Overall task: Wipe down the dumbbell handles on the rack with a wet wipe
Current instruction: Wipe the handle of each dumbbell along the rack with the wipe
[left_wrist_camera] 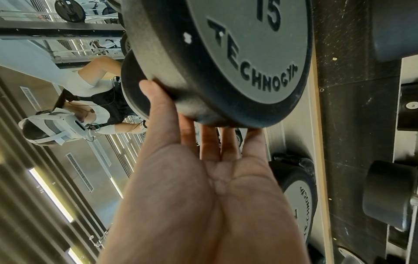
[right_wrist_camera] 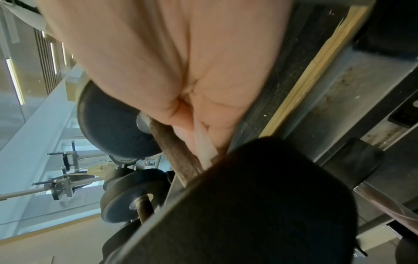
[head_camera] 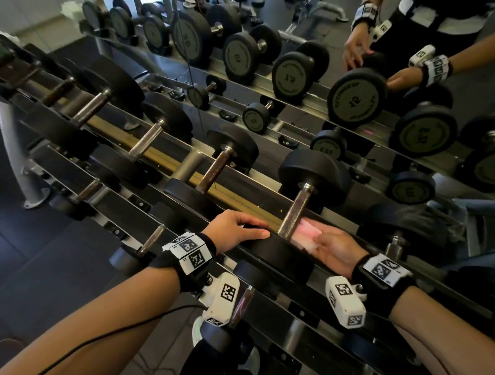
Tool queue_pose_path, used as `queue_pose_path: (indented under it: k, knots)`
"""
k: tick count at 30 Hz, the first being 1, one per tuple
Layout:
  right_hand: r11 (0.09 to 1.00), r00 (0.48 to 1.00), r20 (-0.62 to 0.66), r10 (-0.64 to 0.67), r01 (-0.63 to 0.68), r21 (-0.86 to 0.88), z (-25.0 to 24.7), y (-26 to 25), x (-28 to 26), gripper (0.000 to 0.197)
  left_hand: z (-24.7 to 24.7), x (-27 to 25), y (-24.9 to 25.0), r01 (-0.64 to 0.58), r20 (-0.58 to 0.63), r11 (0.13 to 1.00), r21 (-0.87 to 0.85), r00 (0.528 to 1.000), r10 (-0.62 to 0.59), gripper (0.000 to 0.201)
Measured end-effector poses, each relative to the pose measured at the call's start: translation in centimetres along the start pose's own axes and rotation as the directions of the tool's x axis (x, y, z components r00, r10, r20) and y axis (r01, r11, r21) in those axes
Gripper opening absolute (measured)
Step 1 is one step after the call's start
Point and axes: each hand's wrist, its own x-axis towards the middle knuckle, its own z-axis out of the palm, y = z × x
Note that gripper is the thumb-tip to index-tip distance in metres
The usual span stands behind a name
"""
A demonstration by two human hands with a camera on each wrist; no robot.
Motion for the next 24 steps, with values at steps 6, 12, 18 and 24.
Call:
queue_pose_path:
  k: [6,12,18,24]
  knots:
    - [0.996,0.993,-0.114,-0.012,0.022,0.087,1.7,-1.9,1.4,0.067,0.0,0.1,-0.2,-0.003,0.003,1.0,-0.012,1.0,0.003,0.022]
    - [0.991,0.989,-0.119,-0.086,0.097,0.09,3.8,-0.8,1.5,0.077,0.0,0.1,-0.3,-0.014,0.001,1.0,-0.025,1.0,0.014,0.023]
    - [0.996,0.996,-0.068,-0.056,0.061,0.064,0.9,0.4,-0.7,0.063,0.0,0.1,-0.5,-0.01,0.004,0.999,-0.052,1.0,0.01,0.026]
    - [0.967,0.976,-0.174,-0.131,0.164,0.196,1.5,-1.7,0.2,0.072,0.0,0.1,-0.4,-0.007,0.008,0.999,-0.037,1.0,0.007,0.025]
